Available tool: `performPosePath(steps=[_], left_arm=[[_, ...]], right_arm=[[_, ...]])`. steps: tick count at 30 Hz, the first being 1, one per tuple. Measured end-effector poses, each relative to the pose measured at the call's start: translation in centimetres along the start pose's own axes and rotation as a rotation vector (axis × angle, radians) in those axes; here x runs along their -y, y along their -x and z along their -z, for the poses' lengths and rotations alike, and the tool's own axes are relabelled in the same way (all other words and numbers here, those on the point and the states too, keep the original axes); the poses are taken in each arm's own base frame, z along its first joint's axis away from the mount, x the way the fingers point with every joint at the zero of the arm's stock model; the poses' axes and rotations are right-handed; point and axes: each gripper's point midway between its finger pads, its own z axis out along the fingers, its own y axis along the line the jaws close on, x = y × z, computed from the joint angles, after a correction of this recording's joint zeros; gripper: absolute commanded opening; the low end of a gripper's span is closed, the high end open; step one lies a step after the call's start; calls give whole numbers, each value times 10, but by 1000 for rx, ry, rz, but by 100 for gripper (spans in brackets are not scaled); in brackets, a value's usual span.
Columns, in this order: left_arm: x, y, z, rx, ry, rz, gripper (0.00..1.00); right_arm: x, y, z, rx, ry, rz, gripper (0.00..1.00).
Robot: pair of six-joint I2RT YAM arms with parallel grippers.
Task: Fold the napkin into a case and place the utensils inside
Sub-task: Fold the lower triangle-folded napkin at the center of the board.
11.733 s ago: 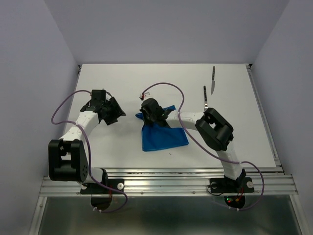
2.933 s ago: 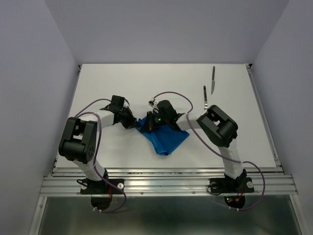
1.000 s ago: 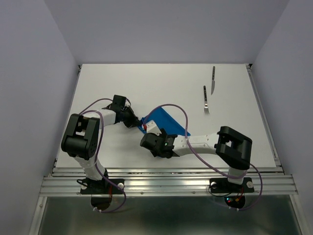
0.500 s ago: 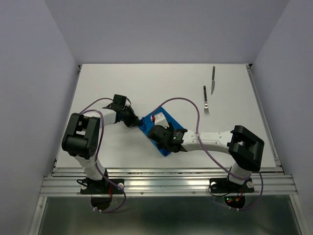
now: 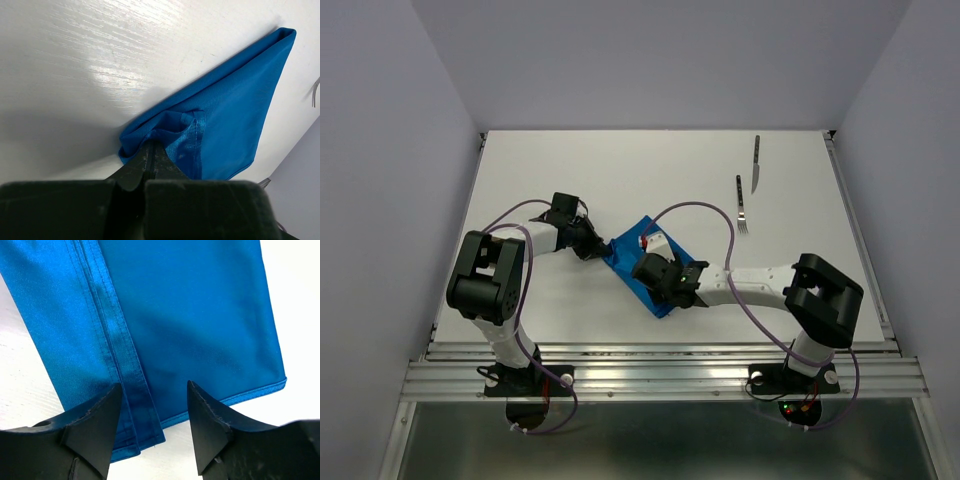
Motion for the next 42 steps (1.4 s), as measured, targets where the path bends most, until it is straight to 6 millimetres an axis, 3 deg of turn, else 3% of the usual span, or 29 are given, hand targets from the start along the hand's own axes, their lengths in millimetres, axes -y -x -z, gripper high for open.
performPosePath(steps=[7, 12, 16, 23, 30, 37, 42], left_arm=[[0, 1, 0, 2, 5, 0, 0], [0, 1, 0, 3, 10, -2, 0], [1, 0, 1, 2, 15, -3, 0], [1, 0, 0, 4, 26, -7, 0], [3, 0, -1, 3, 28, -9, 0], [5, 2, -3, 0, 24, -11, 0], [6, 2, -4, -2, 22, -11, 0]], right_arm=[[-5, 6, 6, 7, 46, -22, 50], [-15, 23, 13, 21, 171, -109, 59], [0, 35, 9, 16, 241, -210, 66], [-8, 48, 8, 6, 391, -248, 68], [-23, 60, -16, -27, 471, -232, 67], [-40, 95, -42, -5, 522, -222, 63], [-48, 106, -57, -1, 543, -216, 61]])
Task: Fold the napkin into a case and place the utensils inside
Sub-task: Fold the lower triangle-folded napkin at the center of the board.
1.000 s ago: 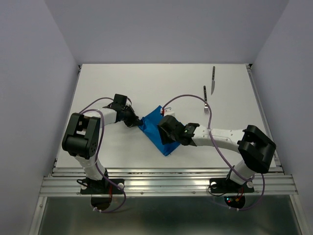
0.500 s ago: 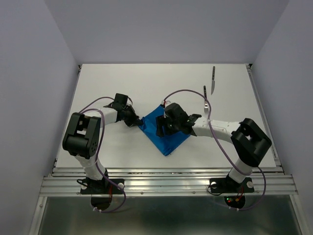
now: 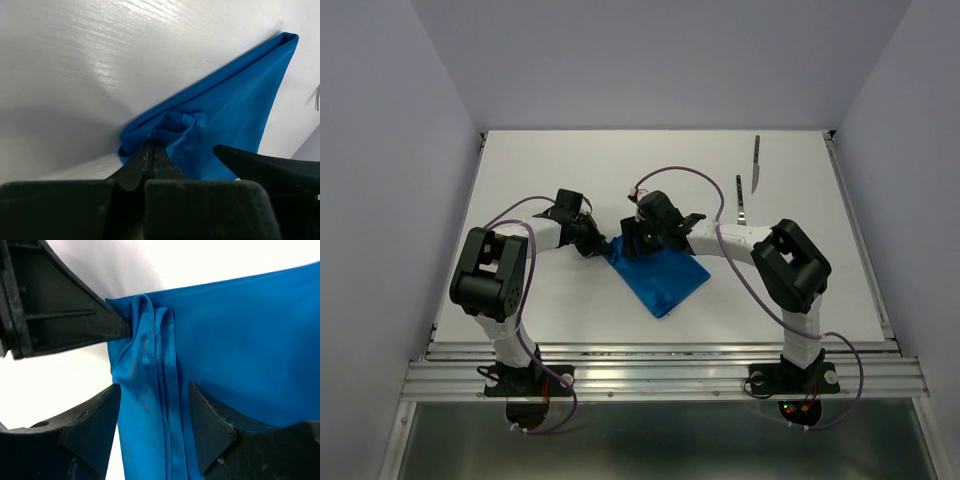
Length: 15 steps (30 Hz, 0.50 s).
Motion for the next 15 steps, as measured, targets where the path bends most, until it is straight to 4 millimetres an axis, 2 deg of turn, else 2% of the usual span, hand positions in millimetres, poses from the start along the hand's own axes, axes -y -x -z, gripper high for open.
performPosePath(steps=[11, 15], left_arm=[[0, 0, 0, -1, -1, 0, 0], [0, 0, 0, -1, -1, 0, 0]], right_arm=[[-3, 0, -25, -34, 40, -6, 56], [-2, 1, -28, -28, 42, -8, 49]])
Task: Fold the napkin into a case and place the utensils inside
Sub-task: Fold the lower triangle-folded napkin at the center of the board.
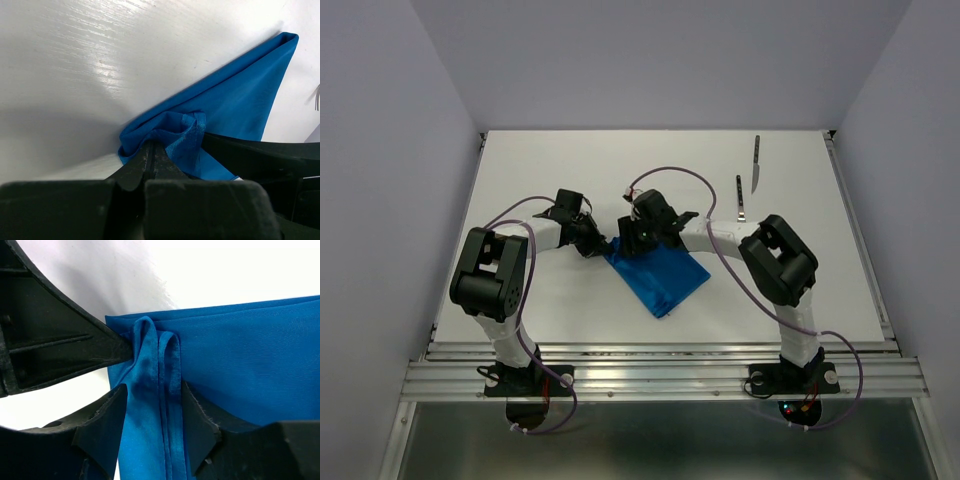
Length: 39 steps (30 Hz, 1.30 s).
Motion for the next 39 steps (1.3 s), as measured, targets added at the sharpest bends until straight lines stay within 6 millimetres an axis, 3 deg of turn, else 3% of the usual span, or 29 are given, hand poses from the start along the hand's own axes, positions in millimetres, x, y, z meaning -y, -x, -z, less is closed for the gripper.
performPosePath(steps=[9, 12, 15, 19, 24, 27, 30, 39], left_arm=[[0, 0, 0, 0, 0, 0, 0], [0, 0, 0, 0, -1, 0, 0], [0, 0, 0, 0, -1, -1, 0], [1, 0, 0, 0, -1, -2, 0], [1, 1, 1, 2, 4, -9, 1], [0, 2, 1, 6, 18, -22, 19], [-1, 4, 3, 13, 34, -27, 27], [6, 12, 13, 41, 41, -48, 27]], right_arm=[[1, 0, -4, 0, 3, -2, 41], [0, 2, -7, 3, 10, -4, 31], [0, 1, -8, 2, 9, -10, 12], [1, 2, -8, 7, 5, -22, 1], [4, 4, -8, 14, -5, -30, 1], [4, 6, -8, 19, -6, -33, 1], [5, 7, -8, 26, -5, -35, 1], [13, 9, -8, 41, -10, -51, 1]])
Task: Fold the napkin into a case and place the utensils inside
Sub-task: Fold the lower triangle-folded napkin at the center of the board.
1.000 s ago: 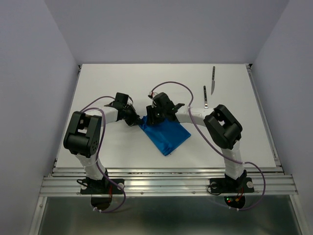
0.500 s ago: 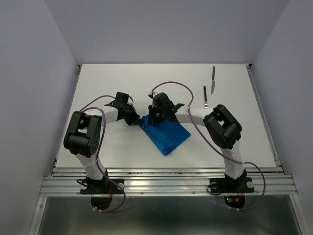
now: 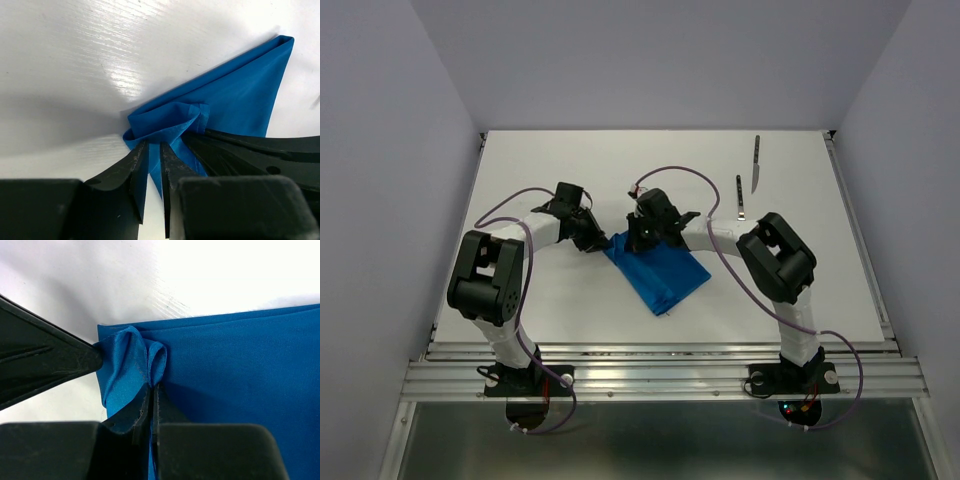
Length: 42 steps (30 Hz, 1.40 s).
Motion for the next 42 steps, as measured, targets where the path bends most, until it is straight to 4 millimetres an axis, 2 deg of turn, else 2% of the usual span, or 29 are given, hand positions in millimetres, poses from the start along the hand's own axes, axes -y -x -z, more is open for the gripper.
performPosePath(steps=[17, 18, 22, 26, 33, 42], left_arm=[[2, 5, 3, 12, 9, -15, 27], [3, 6, 3, 15, 8, -17, 26], [5, 13, 0, 29, 16, -26, 10], [0, 17, -2, 48, 43, -35, 0], [-18, 21, -1, 79, 131, -40, 0], [-21, 20, -4, 86, 152, -48, 0]], right_arm=[[4, 6, 4, 26, 26, -19, 1], [3, 6, 4, 26, 27, -19, 1], [3, 6, 4, 27, 29, -22, 1], [3, 7, 4, 27, 30, -22, 1], [3, 7, 4, 29, 32, -27, 1], [5, 9, 5, 29, 35, -40, 1]])
